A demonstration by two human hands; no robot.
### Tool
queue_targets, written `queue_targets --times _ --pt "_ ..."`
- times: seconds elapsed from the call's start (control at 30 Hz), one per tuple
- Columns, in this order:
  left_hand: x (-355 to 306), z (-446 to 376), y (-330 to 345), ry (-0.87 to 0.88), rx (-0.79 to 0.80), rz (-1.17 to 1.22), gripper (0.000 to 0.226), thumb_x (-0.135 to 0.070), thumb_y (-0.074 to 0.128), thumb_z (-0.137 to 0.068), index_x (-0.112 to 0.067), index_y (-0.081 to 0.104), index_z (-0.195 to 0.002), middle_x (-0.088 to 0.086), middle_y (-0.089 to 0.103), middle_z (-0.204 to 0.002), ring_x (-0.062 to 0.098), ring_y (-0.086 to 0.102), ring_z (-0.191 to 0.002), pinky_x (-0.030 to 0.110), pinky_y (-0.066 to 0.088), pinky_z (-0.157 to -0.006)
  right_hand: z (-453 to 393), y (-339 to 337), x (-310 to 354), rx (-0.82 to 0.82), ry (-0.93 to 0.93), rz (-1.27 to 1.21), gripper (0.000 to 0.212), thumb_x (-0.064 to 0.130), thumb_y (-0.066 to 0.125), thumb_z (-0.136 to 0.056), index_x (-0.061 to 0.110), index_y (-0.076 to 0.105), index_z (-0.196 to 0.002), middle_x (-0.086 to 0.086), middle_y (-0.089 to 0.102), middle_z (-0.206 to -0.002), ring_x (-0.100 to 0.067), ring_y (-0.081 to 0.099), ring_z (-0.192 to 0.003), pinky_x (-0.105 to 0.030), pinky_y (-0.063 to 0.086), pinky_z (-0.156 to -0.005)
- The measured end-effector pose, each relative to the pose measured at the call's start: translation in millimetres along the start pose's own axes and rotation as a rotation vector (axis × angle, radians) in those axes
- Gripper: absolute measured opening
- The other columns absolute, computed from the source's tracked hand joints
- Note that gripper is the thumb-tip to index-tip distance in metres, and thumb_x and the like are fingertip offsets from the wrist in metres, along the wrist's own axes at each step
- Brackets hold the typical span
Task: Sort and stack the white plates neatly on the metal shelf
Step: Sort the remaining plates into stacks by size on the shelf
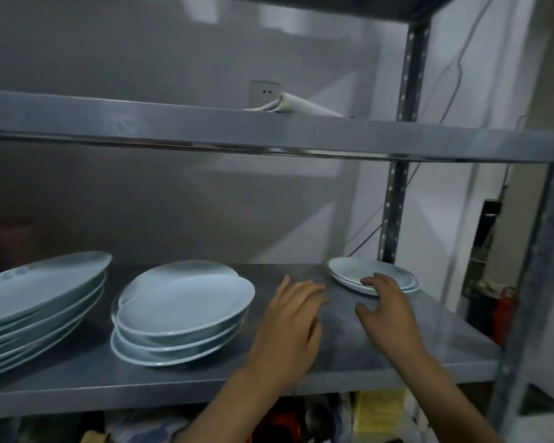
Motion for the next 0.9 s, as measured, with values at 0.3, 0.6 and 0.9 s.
queue_targets --times 0.3,0.6,0.9 --pt "21.2 -55.8 112.0 0.001 0.232 -0.114 0.052 -0.006 0.063 -0.07 -0.007 0.055 -0.122 0.011 0.058 -0.122 0.029 0.055 -0.111 0.036 0.036 -0.103 4.1 -5.6 -69.7 0.01 0.071 0.1 0.051 0.016 0.07 -0.075 0.015 0.053 -0.124 -0.006 0.054 -0.127 -0.025 0.047 -0.119 -0.037 0.04 -0.099" --pt "35.0 -77.6 180.0 0.004 0.324 -0.184 0.068 -0.013 0.059 -0.088 -0.014 0.027 -0.148 0.011 0.031 -0.152 0.028 0.027 -0.14 0.032 0.019 -0.113 -1.9 -3.2 -92.4 -0.052 0.18 0.062 0.057 0.021 0.065 -0.075 0.016 0.048 -0.129 -0.003 0.05 -0.129 -0.021 0.046 -0.12 -0.037 0.041 -0.102" --pt "34.0 -79.9 165.1 -0.002 0.244 -0.111 0.041 0.005 0.061 -0.07 -0.007 0.056 -0.109 0.01 0.055 -0.111 0.026 0.049 -0.104 0.042 0.046 -0.083 1.4 -7.7 -90.5 -0.09 0.183 0.069 0.05 0.019 0.065 -0.079 0.018 0.05 -0.127 -0.001 0.051 -0.128 -0.018 0.046 -0.119 -0.031 0.039 -0.098"
Point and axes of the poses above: each hand's wrist, its own z-axis away from the middle knuckle, its own y-axis out of the palm, x = y × z, the point moved 9 cm from there along -z, towards the middle knuckle
